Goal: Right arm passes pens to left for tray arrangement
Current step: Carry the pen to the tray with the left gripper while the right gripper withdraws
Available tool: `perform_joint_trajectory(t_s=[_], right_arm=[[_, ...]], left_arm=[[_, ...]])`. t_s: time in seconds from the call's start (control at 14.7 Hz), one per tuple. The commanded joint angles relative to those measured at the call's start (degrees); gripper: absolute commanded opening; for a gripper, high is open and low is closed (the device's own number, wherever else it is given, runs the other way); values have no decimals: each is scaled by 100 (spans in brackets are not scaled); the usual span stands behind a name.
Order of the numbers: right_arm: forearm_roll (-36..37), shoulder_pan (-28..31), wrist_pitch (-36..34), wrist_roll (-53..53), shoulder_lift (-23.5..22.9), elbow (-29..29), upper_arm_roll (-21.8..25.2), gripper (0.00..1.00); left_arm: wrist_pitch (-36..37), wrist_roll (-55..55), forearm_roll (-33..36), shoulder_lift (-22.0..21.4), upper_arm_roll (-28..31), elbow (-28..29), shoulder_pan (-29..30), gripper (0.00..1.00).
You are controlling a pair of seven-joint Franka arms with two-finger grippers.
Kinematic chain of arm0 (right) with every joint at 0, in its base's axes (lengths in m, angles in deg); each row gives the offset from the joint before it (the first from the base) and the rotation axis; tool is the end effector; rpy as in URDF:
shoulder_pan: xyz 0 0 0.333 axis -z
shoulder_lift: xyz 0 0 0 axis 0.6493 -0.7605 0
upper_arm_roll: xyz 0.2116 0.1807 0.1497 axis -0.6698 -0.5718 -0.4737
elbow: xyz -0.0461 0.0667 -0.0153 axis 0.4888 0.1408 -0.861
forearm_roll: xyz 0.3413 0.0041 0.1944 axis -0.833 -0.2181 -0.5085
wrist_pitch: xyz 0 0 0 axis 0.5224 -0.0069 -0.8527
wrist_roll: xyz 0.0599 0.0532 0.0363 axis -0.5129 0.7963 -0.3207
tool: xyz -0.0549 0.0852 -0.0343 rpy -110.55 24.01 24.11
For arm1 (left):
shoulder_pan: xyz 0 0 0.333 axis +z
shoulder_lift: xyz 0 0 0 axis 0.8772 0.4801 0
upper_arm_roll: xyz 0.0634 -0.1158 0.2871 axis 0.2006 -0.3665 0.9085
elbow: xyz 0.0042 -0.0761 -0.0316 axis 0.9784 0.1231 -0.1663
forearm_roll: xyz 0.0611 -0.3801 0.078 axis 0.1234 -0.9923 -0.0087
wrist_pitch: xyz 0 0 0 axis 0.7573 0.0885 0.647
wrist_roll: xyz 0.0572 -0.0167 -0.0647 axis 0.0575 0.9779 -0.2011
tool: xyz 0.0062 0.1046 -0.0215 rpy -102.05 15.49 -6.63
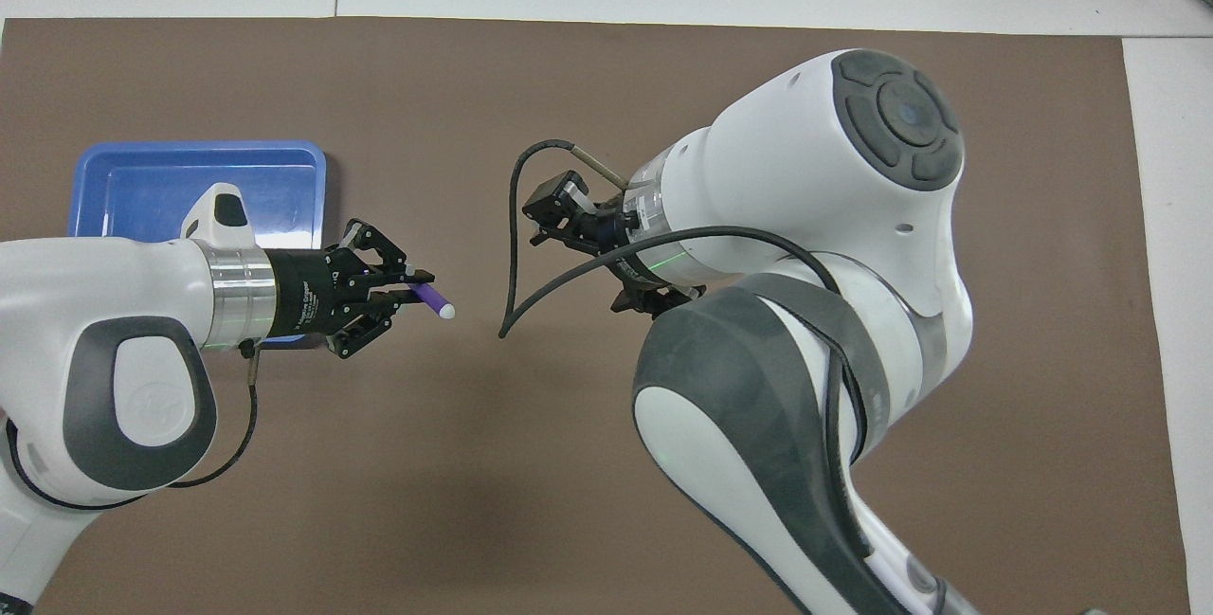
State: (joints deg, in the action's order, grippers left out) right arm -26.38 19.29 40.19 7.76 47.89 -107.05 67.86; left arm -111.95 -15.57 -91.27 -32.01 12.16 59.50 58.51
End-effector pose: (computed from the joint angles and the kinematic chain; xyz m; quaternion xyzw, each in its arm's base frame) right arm 0.5484 0.3457 0.5578 -0.9453 0.2705 0.0758 0.1657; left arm 0.5009 -0.1486 0.4488 0.8369 0.4646 -0.0883 0.2756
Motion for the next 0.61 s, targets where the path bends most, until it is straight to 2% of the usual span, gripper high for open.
perform_joint_trajectory(t_s=[0.0, 0.14, 0.34, 0.48, 0.55], right_arm=[[440, 98, -413, -573, 231, -181, -28, 100], [458, 457, -468, -1371, 346, -356, -54, 100], [589, 687, -563, -2436, 539, -611, -19, 100], [2023, 574, -827, -2728, 653, -690, -63, 100], [2484, 530, -828, -2763, 767, -891, -63, 100]], left_arm=[[221, 1258, 698, -200, -3, 145, 366, 0], [274, 2270, 1260, -165, -3, 137, 700, 0], [248, 3388, 1939, -86, -12, 93, 1149, 0], [187, 4090, 2220, 36, -3, 75, 1316, 0], [169, 4451, 2370, 141, -3, 14, 1369, 0]])
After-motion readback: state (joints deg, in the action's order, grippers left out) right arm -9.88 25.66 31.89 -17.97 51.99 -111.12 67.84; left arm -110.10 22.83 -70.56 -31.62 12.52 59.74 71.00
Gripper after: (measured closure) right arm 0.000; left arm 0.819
